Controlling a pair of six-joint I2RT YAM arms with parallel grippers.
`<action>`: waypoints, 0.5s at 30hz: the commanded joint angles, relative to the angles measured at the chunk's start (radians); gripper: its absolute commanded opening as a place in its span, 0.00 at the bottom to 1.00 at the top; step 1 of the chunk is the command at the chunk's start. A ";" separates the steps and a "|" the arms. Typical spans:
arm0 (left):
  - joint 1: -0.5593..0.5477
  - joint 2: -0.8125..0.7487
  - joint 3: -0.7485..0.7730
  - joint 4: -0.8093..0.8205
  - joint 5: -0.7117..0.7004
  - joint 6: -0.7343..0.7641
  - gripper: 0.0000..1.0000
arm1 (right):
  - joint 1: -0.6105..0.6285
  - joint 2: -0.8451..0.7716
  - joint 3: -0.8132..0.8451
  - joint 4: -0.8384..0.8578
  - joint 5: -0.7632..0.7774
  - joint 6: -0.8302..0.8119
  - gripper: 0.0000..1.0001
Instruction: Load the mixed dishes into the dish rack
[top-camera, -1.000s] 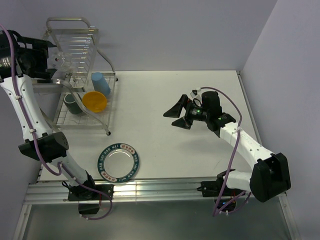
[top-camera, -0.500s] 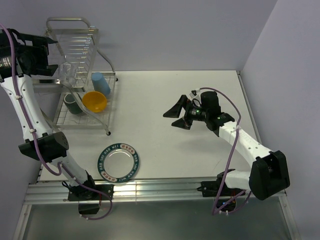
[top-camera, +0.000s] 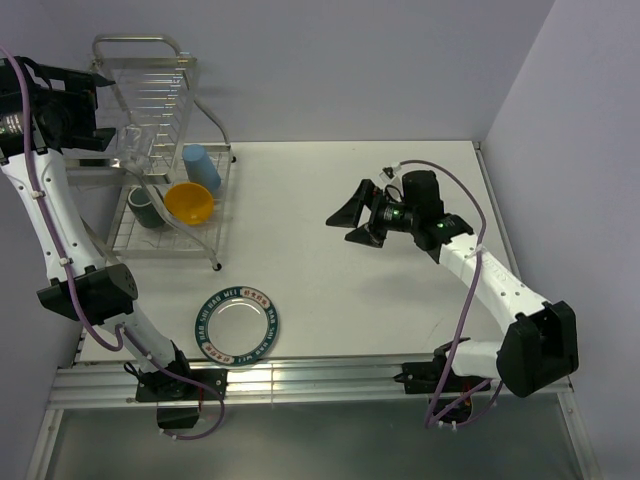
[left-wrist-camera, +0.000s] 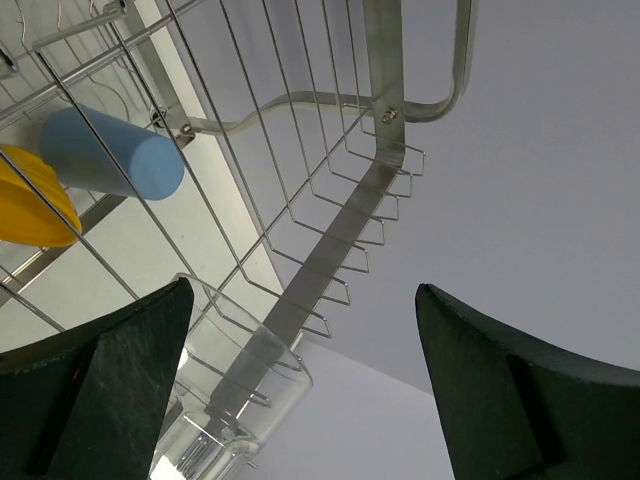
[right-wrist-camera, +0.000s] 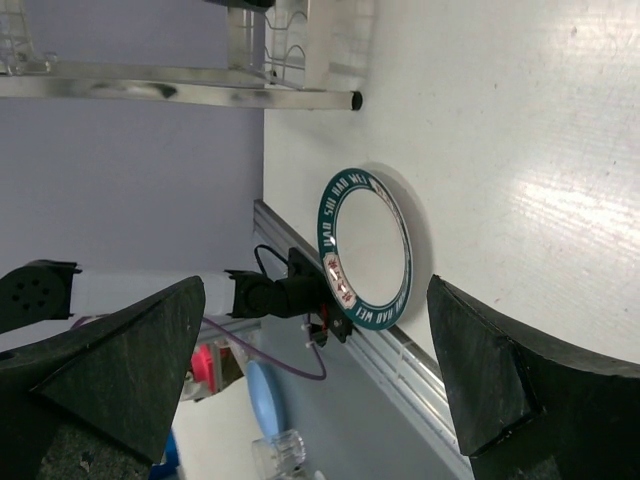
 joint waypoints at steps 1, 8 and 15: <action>0.008 -0.043 0.029 0.014 0.008 0.042 0.99 | -0.003 0.011 0.097 -0.058 0.043 -0.084 1.00; 0.008 -0.040 0.044 -0.036 -0.048 0.141 0.99 | -0.003 0.013 0.089 -0.044 0.026 -0.070 1.00; 0.011 -0.062 0.031 0.004 -0.116 0.229 0.99 | -0.003 0.005 0.068 -0.047 0.023 -0.067 1.00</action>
